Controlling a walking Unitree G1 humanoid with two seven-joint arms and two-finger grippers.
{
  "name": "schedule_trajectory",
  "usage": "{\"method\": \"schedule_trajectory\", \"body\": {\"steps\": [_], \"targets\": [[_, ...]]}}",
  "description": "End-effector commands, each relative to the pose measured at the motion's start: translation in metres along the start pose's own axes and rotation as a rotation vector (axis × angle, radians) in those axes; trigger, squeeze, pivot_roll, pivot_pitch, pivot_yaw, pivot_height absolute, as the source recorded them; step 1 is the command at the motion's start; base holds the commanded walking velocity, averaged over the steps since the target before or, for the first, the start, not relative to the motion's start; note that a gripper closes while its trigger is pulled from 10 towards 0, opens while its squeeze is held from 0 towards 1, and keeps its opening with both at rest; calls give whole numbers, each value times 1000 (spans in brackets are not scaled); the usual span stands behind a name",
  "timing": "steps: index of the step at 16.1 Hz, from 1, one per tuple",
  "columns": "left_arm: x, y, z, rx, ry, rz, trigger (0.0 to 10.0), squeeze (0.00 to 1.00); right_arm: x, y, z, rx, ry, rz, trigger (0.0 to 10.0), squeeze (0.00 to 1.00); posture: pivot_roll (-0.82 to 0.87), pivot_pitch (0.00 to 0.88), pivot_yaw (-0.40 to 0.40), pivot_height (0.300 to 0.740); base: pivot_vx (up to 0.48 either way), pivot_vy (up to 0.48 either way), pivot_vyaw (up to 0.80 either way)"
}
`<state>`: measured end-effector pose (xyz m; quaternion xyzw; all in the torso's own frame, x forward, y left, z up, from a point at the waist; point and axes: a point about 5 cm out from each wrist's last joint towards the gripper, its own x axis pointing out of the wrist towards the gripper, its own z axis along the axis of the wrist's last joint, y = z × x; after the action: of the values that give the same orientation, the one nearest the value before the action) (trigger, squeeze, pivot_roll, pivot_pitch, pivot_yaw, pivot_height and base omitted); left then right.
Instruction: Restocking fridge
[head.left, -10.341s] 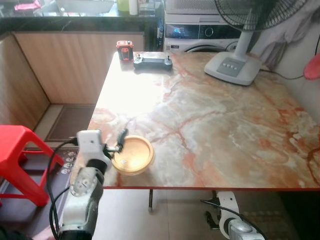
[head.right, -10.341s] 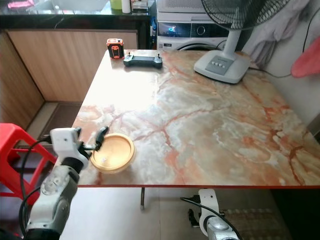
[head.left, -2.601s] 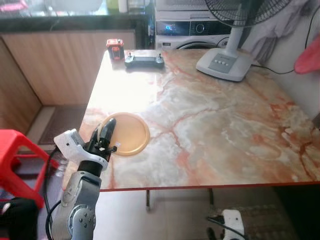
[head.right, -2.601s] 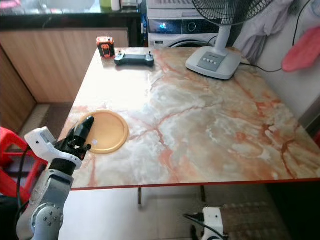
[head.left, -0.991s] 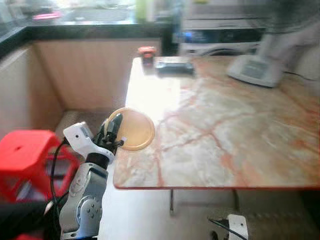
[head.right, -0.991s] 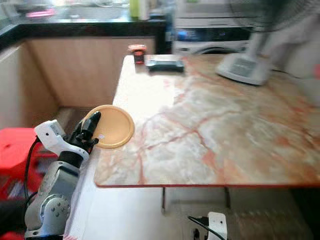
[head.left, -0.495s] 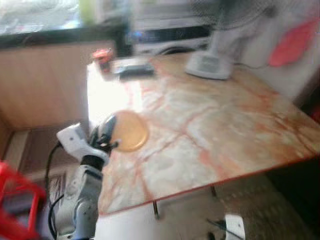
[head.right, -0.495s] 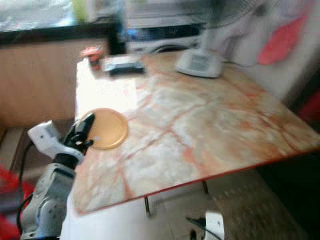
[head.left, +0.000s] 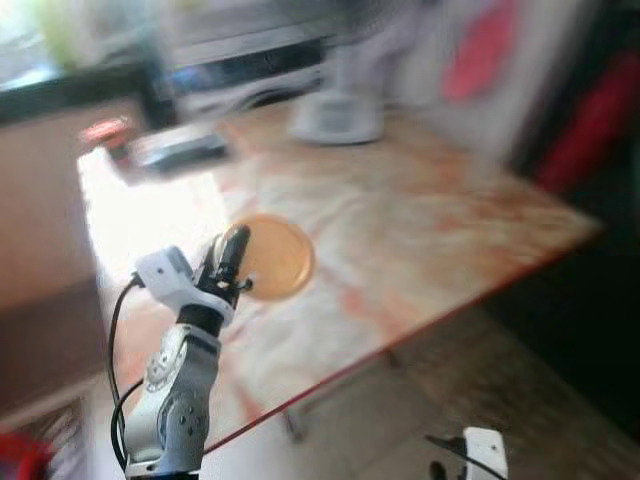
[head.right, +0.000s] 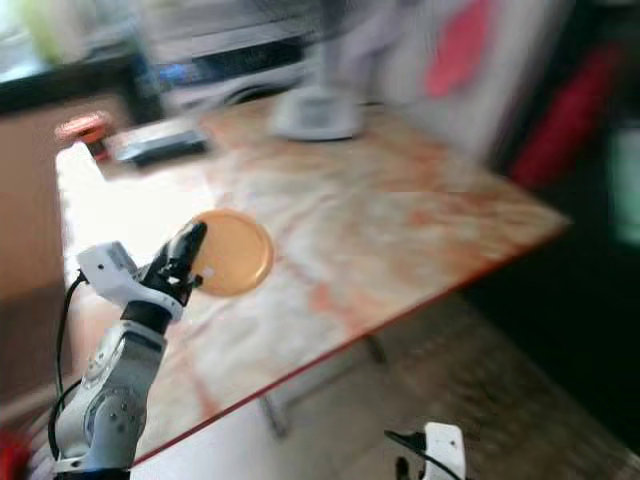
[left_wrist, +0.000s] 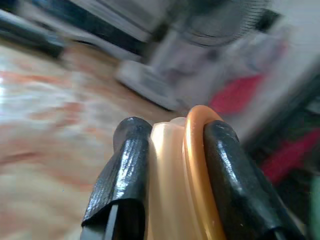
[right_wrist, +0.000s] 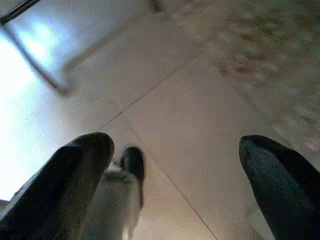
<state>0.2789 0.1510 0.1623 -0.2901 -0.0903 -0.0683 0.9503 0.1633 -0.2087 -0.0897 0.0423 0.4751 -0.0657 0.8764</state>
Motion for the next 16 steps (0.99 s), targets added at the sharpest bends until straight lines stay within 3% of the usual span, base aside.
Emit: {"method": "schedule_trajectory", "body": {"steps": [1,16], "targets": [[-1,-1,1,2,-7,-7,10000,0,0,7,-4,2,16,17,10000,0,81,0,11,740,0,0,-800],[1,-1,-1,5,4,-22,10000,0,0,9,-6,-20,35,33,10000,0,56,0,22,740,0,0,-800]]}}
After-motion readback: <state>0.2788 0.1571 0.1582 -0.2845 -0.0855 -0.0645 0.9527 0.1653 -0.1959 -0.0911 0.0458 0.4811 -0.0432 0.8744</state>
